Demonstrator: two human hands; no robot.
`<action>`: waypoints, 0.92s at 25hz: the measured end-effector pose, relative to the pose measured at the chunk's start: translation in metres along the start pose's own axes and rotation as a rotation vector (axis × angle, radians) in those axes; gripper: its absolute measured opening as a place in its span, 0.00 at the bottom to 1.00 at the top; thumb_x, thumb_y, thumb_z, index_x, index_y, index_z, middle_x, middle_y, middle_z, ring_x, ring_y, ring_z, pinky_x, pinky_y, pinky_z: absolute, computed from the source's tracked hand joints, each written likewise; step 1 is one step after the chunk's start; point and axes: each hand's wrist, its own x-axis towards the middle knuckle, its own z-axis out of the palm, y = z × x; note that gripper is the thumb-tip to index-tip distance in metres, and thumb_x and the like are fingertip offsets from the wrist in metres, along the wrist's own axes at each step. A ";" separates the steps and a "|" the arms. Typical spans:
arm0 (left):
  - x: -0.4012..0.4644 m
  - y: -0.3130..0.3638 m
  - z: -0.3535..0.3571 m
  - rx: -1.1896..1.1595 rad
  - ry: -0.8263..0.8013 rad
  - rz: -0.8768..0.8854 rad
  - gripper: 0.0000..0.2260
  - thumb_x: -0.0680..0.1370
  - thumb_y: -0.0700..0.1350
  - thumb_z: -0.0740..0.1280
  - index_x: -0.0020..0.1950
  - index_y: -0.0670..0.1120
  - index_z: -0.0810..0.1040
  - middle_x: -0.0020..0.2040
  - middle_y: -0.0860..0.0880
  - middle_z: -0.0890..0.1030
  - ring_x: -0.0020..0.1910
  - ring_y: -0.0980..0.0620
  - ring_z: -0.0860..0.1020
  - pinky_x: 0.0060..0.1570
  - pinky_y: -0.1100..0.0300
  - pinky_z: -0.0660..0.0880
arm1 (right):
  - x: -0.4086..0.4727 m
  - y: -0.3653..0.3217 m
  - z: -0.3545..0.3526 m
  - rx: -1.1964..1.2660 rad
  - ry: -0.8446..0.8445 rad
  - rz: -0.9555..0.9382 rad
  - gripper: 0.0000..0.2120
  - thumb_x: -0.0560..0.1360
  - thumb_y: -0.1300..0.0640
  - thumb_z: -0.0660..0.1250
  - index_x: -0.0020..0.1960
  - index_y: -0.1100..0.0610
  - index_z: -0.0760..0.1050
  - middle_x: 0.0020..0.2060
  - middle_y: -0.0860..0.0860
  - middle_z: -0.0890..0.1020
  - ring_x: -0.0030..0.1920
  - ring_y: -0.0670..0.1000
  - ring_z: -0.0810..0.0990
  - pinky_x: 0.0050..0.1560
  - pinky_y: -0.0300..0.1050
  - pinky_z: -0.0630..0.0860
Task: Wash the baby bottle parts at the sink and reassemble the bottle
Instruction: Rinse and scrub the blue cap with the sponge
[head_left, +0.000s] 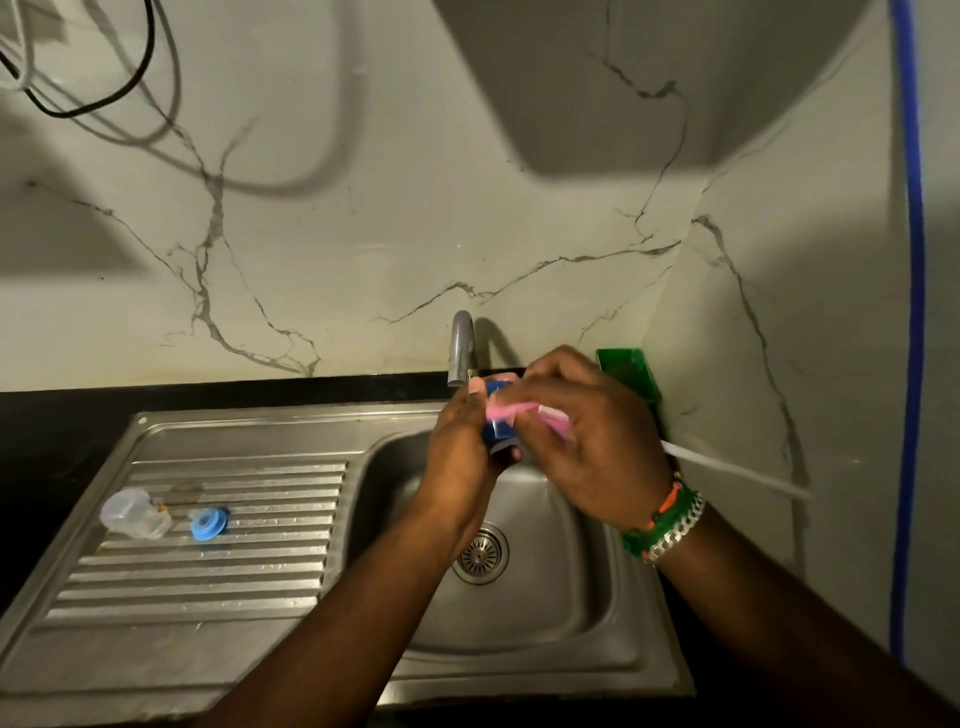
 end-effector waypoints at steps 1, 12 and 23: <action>0.000 0.001 -0.001 -0.029 0.011 -0.018 0.19 0.87 0.52 0.54 0.67 0.43 0.77 0.61 0.36 0.82 0.58 0.37 0.81 0.56 0.44 0.78 | -0.003 -0.001 0.001 0.010 -0.033 -0.017 0.10 0.78 0.50 0.67 0.57 0.44 0.83 0.50 0.42 0.77 0.47 0.43 0.80 0.41 0.41 0.78; 0.000 0.013 -0.006 -0.170 -0.063 -0.001 0.20 0.79 0.50 0.70 0.65 0.41 0.71 0.52 0.42 0.81 0.48 0.47 0.79 0.47 0.52 0.76 | -0.004 0.004 0.006 0.022 0.062 0.028 0.11 0.78 0.53 0.67 0.58 0.49 0.84 0.52 0.47 0.79 0.49 0.46 0.81 0.43 0.49 0.81; 0.004 0.018 -0.005 -0.054 -0.022 0.038 0.23 0.82 0.56 0.61 0.66 0.39 0.78 0.55 0.39 0.83 0.51 0.45 0.81 0.50 0.52 0.79 | -0.002 0.002 0.011 0.065 0.136 0.053 0.07 0.74 0.57 0.72 0.49 0.49 0.84 0.49 0.43 0.81 0.47 0.43 0.82 0.44 0.48 0.80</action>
